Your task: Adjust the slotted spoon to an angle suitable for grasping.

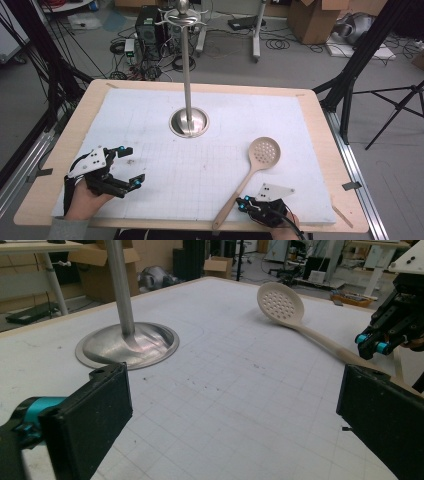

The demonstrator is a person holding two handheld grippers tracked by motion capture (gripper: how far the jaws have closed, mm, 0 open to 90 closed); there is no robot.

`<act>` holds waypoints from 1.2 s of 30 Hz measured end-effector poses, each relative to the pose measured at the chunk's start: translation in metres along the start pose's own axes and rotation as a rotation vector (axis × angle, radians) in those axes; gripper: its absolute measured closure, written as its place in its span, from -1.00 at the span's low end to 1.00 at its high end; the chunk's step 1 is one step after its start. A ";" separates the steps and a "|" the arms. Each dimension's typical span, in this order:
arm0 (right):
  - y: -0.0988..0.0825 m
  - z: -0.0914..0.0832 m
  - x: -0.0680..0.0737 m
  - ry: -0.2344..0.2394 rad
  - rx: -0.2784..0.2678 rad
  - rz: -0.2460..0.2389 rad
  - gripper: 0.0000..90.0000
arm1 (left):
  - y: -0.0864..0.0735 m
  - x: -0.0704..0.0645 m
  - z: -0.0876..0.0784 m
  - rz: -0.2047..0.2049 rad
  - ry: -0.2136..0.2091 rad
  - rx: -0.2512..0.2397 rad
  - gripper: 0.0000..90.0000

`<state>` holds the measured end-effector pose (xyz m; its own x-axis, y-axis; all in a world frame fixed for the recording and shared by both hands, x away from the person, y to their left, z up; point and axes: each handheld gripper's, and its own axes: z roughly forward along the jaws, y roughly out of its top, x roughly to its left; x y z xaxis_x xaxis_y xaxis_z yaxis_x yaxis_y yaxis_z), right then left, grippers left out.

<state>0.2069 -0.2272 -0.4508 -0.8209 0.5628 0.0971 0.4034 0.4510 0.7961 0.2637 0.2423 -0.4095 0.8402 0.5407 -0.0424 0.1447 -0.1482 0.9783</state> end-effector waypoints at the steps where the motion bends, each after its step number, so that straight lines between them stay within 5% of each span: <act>1: 0.000 0.001 0.000 0.002 0.004 -0.001 1.00 | 0.000 0.000 0.000 0.001 0.002 -0.001 -0.96; 9: 0.005 0.009 0.001 0.001 -0.001 -0.005 1.00 | -0.002 0.000 -0.002 0.001 0.003 0.006 -0.96; 36: 0.042 0.050 -0.007 -0.014 0.029 -0.024 1.00 | -0.015 -0.007 -0.045 0.001 0.136 0.040 -0.96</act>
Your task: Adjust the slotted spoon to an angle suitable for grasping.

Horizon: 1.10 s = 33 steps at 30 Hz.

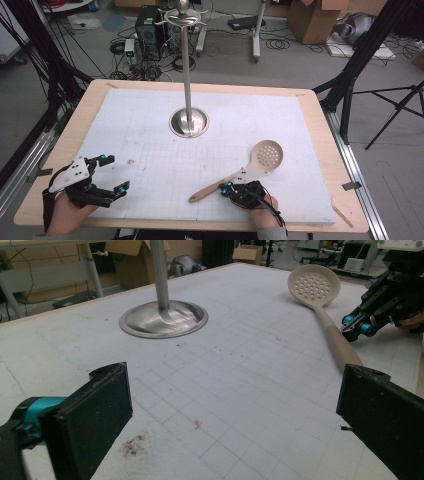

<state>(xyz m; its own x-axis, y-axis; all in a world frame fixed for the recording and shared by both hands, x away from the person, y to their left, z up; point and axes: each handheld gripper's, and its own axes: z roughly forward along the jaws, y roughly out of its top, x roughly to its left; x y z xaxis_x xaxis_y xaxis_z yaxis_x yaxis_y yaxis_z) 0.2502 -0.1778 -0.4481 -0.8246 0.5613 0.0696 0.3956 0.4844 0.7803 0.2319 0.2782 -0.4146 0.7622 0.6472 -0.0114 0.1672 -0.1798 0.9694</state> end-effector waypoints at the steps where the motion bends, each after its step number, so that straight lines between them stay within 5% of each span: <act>1: 0.001 0.001 -0.001 -0.001 0.000 -0.002 1.00 | 0.000 0.000 -0.001 -0.002 0.003 -0.001 -0.96; 20: 0.016 0.019 -0.002 -0.065 0.002 0.018 1.00 | -0.005 -0.004 -0.017 0.001 0.042 0.015 -0.96; 33: 0.026 0.032 -0.004 -0.131 0.002 -0.036 1.00 | -0.008 -0.005 -0.026 -0.004 0.061 0.015 -0.96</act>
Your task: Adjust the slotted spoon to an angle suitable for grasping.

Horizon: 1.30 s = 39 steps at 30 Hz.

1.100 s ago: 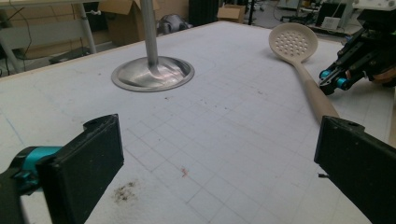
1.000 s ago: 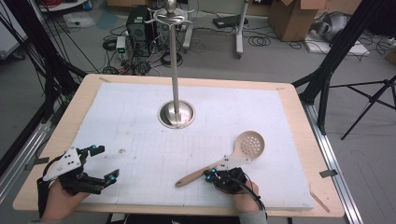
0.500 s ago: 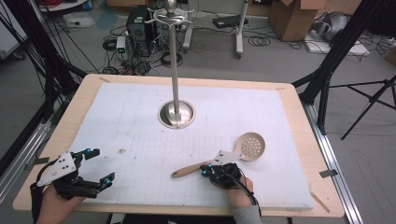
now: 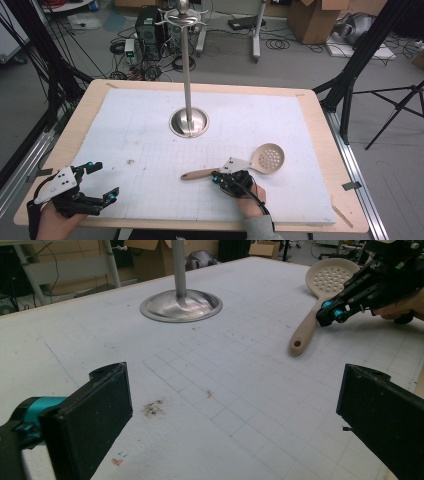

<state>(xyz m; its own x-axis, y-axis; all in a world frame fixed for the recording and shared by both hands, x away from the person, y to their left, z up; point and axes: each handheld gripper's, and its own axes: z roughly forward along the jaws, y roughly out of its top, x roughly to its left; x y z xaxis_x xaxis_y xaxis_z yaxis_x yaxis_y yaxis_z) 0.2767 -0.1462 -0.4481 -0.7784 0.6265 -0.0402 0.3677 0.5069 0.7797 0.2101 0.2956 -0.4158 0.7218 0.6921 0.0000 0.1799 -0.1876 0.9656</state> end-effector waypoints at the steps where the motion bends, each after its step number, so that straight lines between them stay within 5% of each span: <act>1: 0.000 0.000 0.000 0.000 0.003 0.005 1.00 | 0.000 0.000 -0.001 0.003 0.003 0.001 -0.96; 27: 0.016 0.021 -0.010 -0.061 0.015 0.053 1.00 | -0.003 0.001 -0.008 -0.015 0.016 -0.003 -0.96; 39: 0.027 0.034 -0.012 -0.047 0.023 0.091 1.00 | -0.006 0.002 -0.007 -0.023 0.020 0.003 -0.96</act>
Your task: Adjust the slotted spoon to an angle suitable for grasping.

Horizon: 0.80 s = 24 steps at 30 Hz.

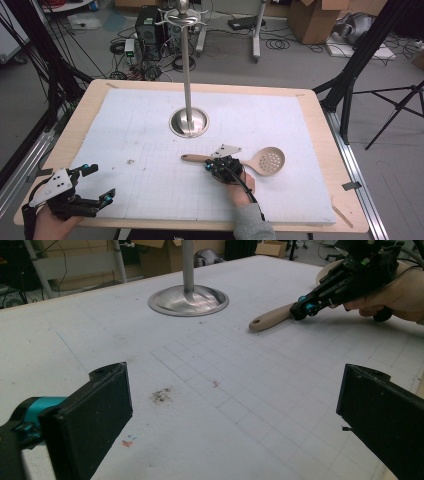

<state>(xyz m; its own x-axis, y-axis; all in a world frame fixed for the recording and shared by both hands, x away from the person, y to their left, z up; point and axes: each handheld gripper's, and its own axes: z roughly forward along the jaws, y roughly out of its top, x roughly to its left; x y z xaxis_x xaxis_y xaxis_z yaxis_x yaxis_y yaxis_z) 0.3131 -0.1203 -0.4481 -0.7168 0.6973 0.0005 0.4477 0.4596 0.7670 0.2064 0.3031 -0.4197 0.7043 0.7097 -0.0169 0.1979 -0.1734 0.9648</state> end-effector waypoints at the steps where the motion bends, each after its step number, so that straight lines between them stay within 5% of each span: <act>1: 0.001 0.001 0.000 -0.002 0.002 0.003 1.00 | 0.000 0.000 0.000 0.001 0.000 0.001 -0.96; 24: 0.021 0.025 -0.002 -0.051 0.000 0.017 1.00 | -0.002 0.000 0.002 -0.002 -0.005 0.007 -0.96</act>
<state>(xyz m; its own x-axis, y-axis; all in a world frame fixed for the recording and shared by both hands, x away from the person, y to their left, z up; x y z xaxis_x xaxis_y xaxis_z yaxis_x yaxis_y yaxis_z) 0.3368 -0.0981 -0.4478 -0.6806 0.7324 -0.0192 0.4598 0.4473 0.7671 0.2072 0.3024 -0.4219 0.7071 0.7069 -0.0199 0.2043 -0.1772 0.9627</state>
